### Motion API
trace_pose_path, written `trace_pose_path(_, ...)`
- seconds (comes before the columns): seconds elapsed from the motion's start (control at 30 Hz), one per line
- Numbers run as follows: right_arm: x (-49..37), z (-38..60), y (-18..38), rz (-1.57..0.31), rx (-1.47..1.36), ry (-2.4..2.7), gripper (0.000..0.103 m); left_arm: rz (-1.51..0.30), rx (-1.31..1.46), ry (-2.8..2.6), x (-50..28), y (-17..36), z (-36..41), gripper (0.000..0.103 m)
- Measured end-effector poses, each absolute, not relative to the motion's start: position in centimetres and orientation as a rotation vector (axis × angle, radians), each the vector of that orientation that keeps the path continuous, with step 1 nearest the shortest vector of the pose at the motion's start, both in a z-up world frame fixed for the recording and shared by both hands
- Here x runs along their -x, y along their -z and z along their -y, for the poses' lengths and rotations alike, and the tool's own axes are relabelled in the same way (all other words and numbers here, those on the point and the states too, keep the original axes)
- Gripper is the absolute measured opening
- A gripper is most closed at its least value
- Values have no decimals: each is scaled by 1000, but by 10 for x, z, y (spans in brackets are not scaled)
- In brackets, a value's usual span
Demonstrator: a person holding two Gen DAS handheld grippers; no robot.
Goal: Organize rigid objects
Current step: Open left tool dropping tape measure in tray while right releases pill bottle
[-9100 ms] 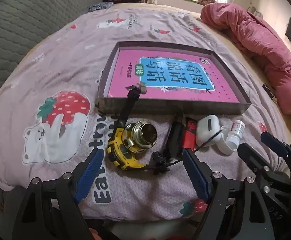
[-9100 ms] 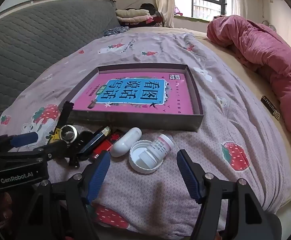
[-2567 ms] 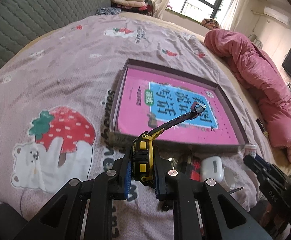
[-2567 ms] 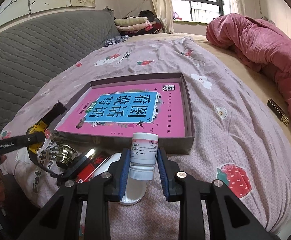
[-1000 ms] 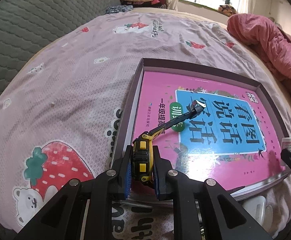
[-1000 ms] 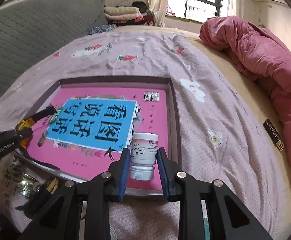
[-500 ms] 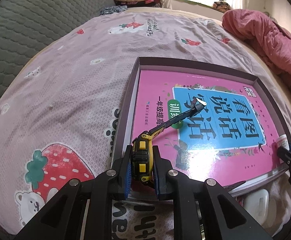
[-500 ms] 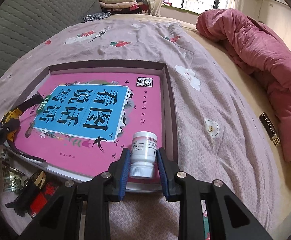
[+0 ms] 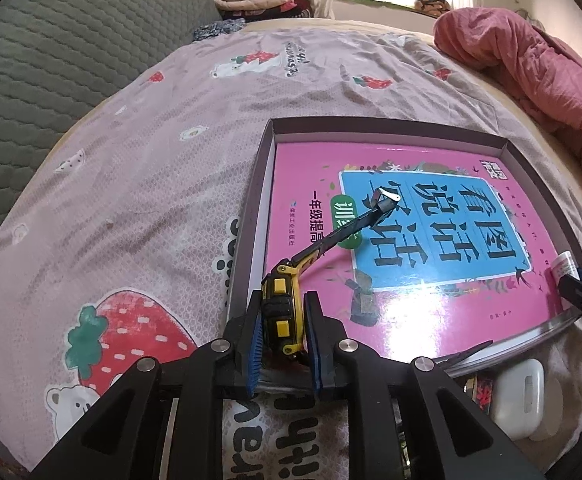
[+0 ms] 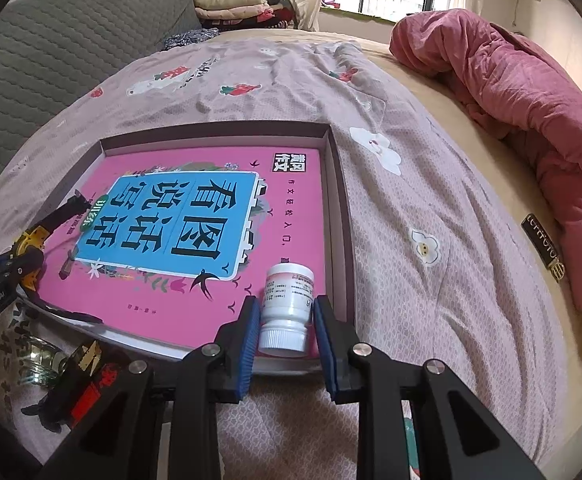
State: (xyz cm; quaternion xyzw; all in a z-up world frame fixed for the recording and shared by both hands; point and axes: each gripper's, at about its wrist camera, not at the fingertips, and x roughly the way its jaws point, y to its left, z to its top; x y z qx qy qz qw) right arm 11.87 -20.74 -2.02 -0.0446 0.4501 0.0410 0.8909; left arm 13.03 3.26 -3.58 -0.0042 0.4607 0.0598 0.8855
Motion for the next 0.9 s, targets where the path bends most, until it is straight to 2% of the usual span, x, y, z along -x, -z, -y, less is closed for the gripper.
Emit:
trace_pose_path(0.07,-118,208,20,-931,93,-85,28,-959,13,-124,-129,34,-33,22)
trace_pose_path(0.17,-116,208,19,-923,96,-83,28,-957,35,-120,-126,31,-36,32)
trace_pose_path(0.23,-114,207,18,-913,105,-77,29,-955,51,-109,-124,30,-38,33)
trace_pose_path(0.27,-113,206,17,-907,112,-70,31,-949,53,-106,-123,29,-38,33)
trace_pose_path(0.3,-112,206,17,-903,115,-67,41,-943,53,-104,-122,29,-38,34)
trace_pose_path(0.33,-110,206,16,-900,108,-79,45,-939,53,-99,-120,28,-37,37)
trace_pose_path(0.43,-107,208,15,-896,87,-84,46,-937,66,-77,-117,27,-36,43)
trace_pose_path(0.9,-86,214,-2,-807,40,-129,50,-916,101,-48,-104,21,-38,49)
